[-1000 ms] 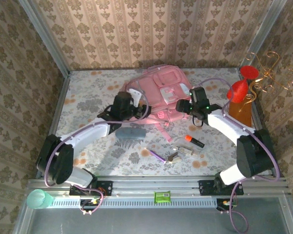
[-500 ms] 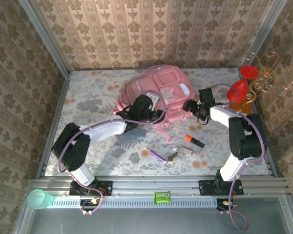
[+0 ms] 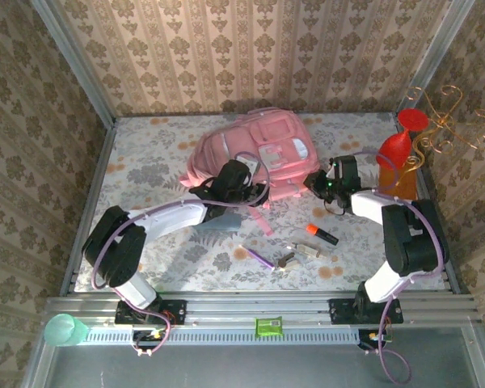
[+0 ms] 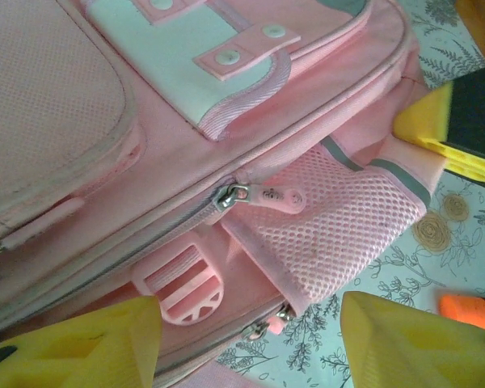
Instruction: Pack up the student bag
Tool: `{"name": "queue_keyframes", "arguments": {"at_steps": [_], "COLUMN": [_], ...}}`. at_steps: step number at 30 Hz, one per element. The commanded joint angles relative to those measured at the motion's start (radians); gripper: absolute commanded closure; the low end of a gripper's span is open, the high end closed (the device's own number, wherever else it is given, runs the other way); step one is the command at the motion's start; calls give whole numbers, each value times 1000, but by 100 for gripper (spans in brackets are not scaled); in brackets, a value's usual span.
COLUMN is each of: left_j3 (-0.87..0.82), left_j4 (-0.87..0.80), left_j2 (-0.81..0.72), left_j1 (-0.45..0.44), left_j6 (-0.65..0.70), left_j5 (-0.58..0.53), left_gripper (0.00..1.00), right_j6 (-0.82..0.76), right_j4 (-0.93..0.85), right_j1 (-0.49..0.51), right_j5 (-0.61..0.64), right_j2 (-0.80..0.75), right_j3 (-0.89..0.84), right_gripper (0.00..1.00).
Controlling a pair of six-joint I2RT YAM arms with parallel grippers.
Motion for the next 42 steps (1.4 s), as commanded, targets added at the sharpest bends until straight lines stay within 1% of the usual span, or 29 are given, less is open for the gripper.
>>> {"name": "queue_keyframes", "arguments": {"at_steps": [1, 6, 11, 15, 20, 26, 32, 38, 42], "left_j3": [-13, 11, 73, 96, 174, 204, 230, 228, 163], "left_j4": [-47, -83, -150, -165, -203, -232, -279, -287, -250], "left_j2": [-29, -34, 12, 34, 86, 135, 181, 197, 146], "left_j1": [-5, -3, -6, -5, -6, -19, -42, -50, -53], "left_j6": [-42, -54, -45, -42, -47, -65, -45, -58, -88], "left_j5": [-39, -75, -138, -217, -221, -340, -415, -380, -333], "left_gripper": [40, 40, 40, 40, 41, 39, 36, 34, 34], "right_j6": [55, 54, 33, 25, 26, 37, 28, 18, 0], "right_j4": [141, 146, 145, 140, 151, 168, 163, 155, 136], "right_j1": [58, 129, 183, 199, 216, 232, 234, 234, 234], "right_j5": [-28, 48, 101, 106, 119, 128, 144, 160, 172], "right_j2": [-93, -152, -178, -178, -175, -178, -178, -178, -178], "right_j3": [-18, -39, -45, -43, -58, -68, -72, -66, -54], "right_gripper": [89, 91, 92, 92, 92, 92, 93, 93, 93]}}
